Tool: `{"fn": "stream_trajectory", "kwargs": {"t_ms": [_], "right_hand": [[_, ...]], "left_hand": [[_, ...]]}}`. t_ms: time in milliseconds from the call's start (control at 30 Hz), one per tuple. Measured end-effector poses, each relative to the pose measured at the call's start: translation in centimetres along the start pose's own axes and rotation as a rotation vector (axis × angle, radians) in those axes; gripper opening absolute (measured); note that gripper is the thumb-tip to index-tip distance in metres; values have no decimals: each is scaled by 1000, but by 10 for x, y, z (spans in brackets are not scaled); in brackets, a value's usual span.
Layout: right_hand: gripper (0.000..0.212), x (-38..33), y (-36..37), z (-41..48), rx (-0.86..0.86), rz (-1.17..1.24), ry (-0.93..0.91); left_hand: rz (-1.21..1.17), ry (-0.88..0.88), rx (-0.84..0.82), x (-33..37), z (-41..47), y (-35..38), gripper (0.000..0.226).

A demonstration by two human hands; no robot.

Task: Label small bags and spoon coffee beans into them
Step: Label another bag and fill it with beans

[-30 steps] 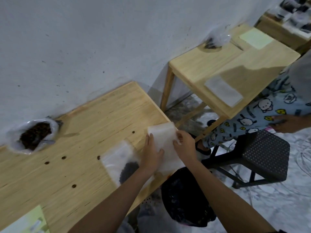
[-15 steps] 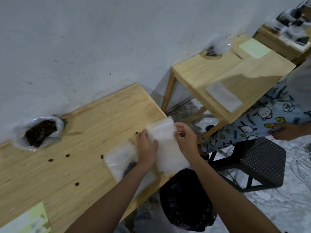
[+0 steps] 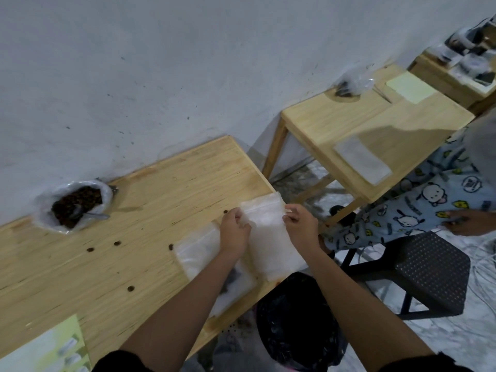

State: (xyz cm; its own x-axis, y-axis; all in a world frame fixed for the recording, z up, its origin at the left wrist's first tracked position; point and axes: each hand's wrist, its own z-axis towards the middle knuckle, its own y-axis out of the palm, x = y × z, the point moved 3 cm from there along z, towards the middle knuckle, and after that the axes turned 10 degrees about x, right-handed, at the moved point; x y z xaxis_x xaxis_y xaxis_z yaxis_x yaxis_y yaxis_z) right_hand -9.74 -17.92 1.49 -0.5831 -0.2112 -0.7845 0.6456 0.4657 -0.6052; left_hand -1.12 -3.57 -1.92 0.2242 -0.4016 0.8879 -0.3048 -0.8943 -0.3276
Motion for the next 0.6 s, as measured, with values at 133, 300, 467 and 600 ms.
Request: {"fn": "stream_trajectory", "kwargs": {"t_ms": [133, 300, 467, 600], "right_hand": [[18, 7, -4, -1, 50, -4, 13], [17, 0, -19, -1, 91, 52, 8], [23, -35, -16, 4, 33, 127, -87], [24, -91, 11, 1, -150, 178, -214]], "left_hand": [[-42, 17, 26, 5, -2, 5, 39], [-108, 37, 20, 20, -5, 10, 35], [-287, 69, -34, 48, 4, -23, 21], [-336, 122, -158, 75, 12, -81, 10]]}}
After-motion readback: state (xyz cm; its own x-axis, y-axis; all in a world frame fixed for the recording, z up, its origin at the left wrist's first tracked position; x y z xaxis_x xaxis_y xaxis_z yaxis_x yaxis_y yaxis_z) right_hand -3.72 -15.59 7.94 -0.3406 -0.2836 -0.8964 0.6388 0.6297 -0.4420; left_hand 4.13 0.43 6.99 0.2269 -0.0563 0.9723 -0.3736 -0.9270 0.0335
